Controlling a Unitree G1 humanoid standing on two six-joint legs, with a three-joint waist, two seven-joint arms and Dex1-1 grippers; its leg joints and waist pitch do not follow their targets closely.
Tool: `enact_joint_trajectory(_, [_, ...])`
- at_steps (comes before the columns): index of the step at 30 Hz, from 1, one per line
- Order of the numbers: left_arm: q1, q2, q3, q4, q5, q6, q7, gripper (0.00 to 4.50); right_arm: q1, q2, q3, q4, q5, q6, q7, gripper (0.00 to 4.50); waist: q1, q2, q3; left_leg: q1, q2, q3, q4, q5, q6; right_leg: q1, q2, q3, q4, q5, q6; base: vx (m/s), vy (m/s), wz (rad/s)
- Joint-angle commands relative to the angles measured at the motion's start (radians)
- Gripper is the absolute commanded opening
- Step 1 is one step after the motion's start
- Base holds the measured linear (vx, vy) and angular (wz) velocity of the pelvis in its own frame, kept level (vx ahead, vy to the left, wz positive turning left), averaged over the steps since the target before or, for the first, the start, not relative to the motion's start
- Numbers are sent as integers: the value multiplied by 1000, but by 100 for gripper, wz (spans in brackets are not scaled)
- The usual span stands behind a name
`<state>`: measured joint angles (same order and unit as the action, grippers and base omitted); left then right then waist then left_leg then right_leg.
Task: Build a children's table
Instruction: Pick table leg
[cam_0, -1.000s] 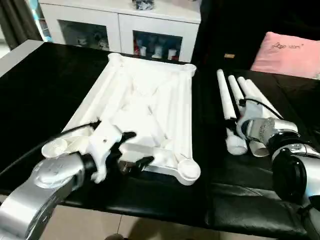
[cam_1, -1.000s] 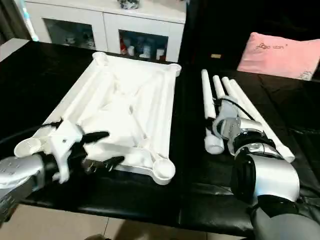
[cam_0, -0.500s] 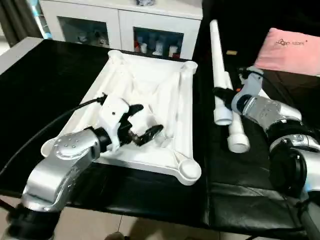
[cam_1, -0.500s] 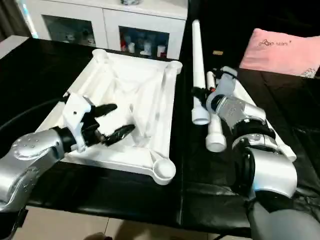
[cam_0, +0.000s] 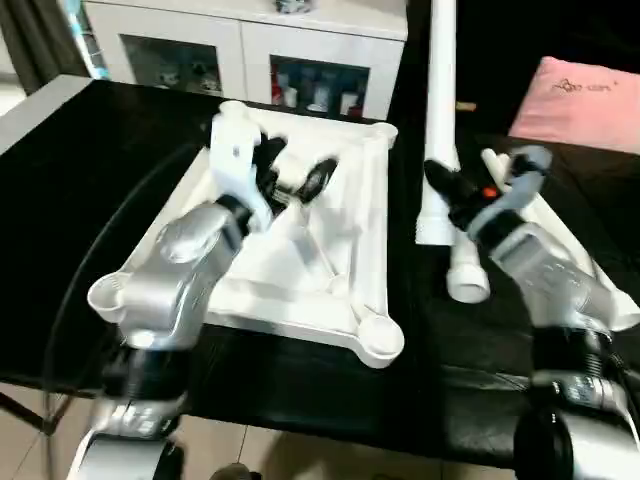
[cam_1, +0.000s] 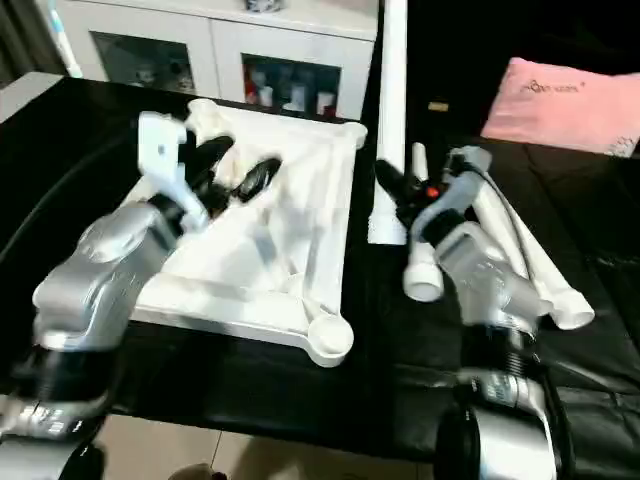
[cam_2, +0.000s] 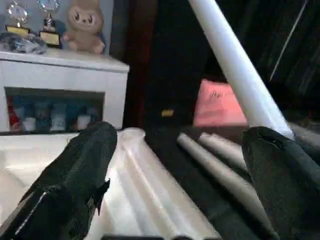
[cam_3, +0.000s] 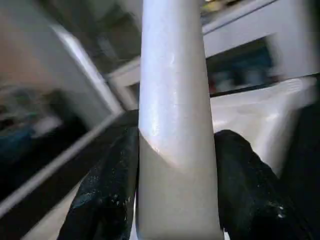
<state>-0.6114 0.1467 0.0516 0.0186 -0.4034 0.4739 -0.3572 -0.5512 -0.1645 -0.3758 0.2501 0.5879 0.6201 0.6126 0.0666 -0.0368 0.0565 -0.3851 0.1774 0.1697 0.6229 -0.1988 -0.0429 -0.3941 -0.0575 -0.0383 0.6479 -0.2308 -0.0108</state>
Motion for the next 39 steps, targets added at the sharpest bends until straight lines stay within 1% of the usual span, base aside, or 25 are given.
enact_joint_trajectory(1, [-35, -16, 23, 14, -65, 38, -14, 450, 21, -1, 6, -69, 81, 47, 70, 184, 5, 7, -75, 16, 45, -11, -69, -11, 39, 65, -75, 43, -61, 154, -267, 0, 0, 0])
enact_joint_trajectory(3, [-59, -29, 29, 25, -96, 55, -31, 450, 46, -6, 17, -105, 128, 76, 119, 184, 8, 32, -74, 20, 44, -12, -67, -20, 34, 60, -75, 42, -62, 149, -271, 0, 0, 0])
enact_joint_trajectory(4, [-74, -39, 33, 33, -119, 68, -40, 450, 62, -12, 26, -128, 154, 95, 150, 184, 7, 18, -74, 20, 45, -12, -67, -29, 37, 64, -73, 43, -64, 154, -271, 0, 0, 0])
enact_joint_trajectory(5, [-81, -44, 35, 36, -129, 74, -44, 450, 68, -15, 31, -138, 165, 103, 163, 184, 10, 17, -74, 18, 41, -11, -67, -19, 43, 67, -72, 43, -64, 164, -270, 0, 0, 0])
enact_joint_trajectory(6, [-96, -54, 41, 43, -151, 88, -52, 450, 82, -21, 40, -161, 188, 122, 188, 184, 15, 24, -73, 18, 44, -13, -66, -15, 45, 65, -74, 43, -64, 165, -275, 0, 0, 0])
enact_joint_trajectory(7, [-96, -54, 41, 43, -151, 88, -52, 450, 82, -21, 40, -161, 188, 122, 188, 184, 18, 22, -74, 17, 45, -13, -66, -13, 46, 65, -76, 42, -63, 161, -279, 0, 0, 0])
enact_joint_trajectory(8, [-106, -68, 45, 42, -174, 104, -62, 450, 94, -25, 44, -186, 213, 144, 210, 184, 21, 33, -73, 17, 45, -15, -66, -12, 43, 64, -76, 42, -62, 157, -278, 0, 0, 0])
enact_joint_trajectory(9, [-102, -83, 43, 17, -221, 145, -81, 450, 104, -28, 50, -223, 241, 167, 225, 184, 20, 10, -72, 17, 44, -10, -66, -11, 44, 68, -74, 44, -65, 156, -276, 0, 0, 0])
enact_joint_trajectory(10, [-98, -94, 41, -2, -254, 176, -94, 450, 111, -31, 52, -250, 262, 186, 233, 184, 27, 16, -73, 16, 44, -12, -65, -1, 46, 69, -77, 43, -60, 160, -280, 0, 0, 0])
enact_joint_trajectory(11, [-98, -94, 41, -2, -254, 176, -94, 450, 111, -31, 52, -250, 262, 186, 233, 184, 26, 13, -72, 15, 44, -10, -66, 5, 49, 67, -76, 44, -62, 160, -281, 0, 0, 0])
enact_joint_trajectory(12, [-80, -106, 33, -49, -321, 238, -120, 450, 127, -31, 61, -297, 299, 215, 243, 184, 28, 6, -72, 15, 45, -10, -66, 9, 55, 66, -78, 42, -62, 138, -278, 0, 0, 0])
enact_joint_trajectory(13, [-80, -106, 33, -49, -321, 238, -120, 450, 127, -31, 61, -297, 299, 215, 243, 184, 31, 11, -72, 14, 45, -11, -65, 15, 54, 66, -79, 42, -59, 135, -279, 0, 0, 0])
enact_joint_trajectory(14, [-75, -120, 43, -63, -364, 270, -111, 450, 137, -28, 71, -316, 307, 222, 240, 184, 27, 4, -69, 13, 46, -9, -67, 7, 58, 62, -77, 42, -65, 110, -273, 0, 0, 0])
enact_joint_trajectory(15, [-75, -120, 43, -63, -364, 270, -111, 450, 137, -28, 71, -316, 307, 222, 240, 184, 29, 7, -70, 14, 45, -9, -66, 6, 54, 63, -78, 42, -64, 101, -272, 0, 0, 0])
enact_joint_trajectory(16, [-75, -146, 65, -71, -422, 299, -92, 450, 144, -22, 81, -329, 312, 225, 230, 184, 26, 4, -66, 14, 44, -8, -68, -11, 47, 61, -77, 43, -70, 56, -262, 0, 0, 0])
enact_joint_trajectory(21, [-74, -162, 71, -87, -473, 329, -95, 450, 157, -20, 102, -348, 311, 228, 225, 184, 27, 2, -65, 12, 44, -10, -69, -14, 34, 62, -77, 43, -75, 16, -234, 0, 0, 0])
enact_joint_trajectory(27, [-69, -171, 71, -102, -472, 345, -71, 450, 163, -31, 178, -384, 207, 174, 176, 184, 26, 3, -65, 11, 42, -11, -70, 0, 23, 61, -76, 44, -77, 24, -200, 0, 0, 0])
enact_joint_trajectory(28, [-78, -165, 63, -90, -426, 327, -32, 450, 151, -30, 216, -384, 135, 130, 139, 184, 24, 4, -64, 11, 44, -13, -71, -4, 11, 59, -75, 43, -77, 20, -188, 0, 0, 0])
enact_joint_trajectory(29, [-78, -165, 63, -90, -426, 327, -32, 450, 151, -30, 216, -384, 135, 130, 139, 184, 24, 4, -64, 11, 44, -13, -71, -4, 11, 59, -75, 43, -77, 20, -188, 0, 0, 0])
enact_joint_trajectory(31, [-93, -155, 44, -61, -339, 290, 40, 450, 139, -20, 286, -393, 23, 61, 73, 184, 22, 5, -64, 12, 42, -14, -72, -13, -1, 58, -73, 44, -80, 0, -165, 0, 0, 0])
enact_joint_trajectory(32, [-96, -155, 43, -58, -330, 284, 50, 450, 136, -18, 294, -392, 11, 54, 58, 184, 21, 4, -63, 13, 41, -13, -73, -17, -3, 59, -73, 45, -81, -6, -162, 0, 0, 0])
enact_joint_trajectory(34, [-122, -167, 48, -34, -280, 255, 122, 450, 113, -4, 338, -372, -85, 2, -34, 184, 21, 6, -63, 13, 43, -14, -74, -17, -10, 57, -74, 45, -80, -4, -160, 0, 0, 0])
enact_joint_trajectory(36, [-122, -167, 48, -34, -280, 255, 122, 450, 113, -4, 338, -372, -85, 2, -34, 184, 21, 5, -66, 13, 41, -14, -73, -15, -15, 59, -74, 46, -78, 13, -160, 0, 0, 0])
enact_joint_trajectory(37, [-147, -198, 79, -14, -271, 244, 203, 431, 101, -9, 400, -356, -201, -77, -92, 184, 22, 7, -65, 12, 43, -14, -73, -15, -18, 58, -75, 46, -76, 19, -163, 0, 0, 0])
enact_joint_trajectory(39, [-169, -228, 97, 1, -249, 225, 275, 412, 97, -1, 463, -353, -306, -172, -132, 184, 20, 3, -64, 12, 41, -13, -71, -15, -28, 57, -73, 45, -76, 45, -167, 0, 0, 0])
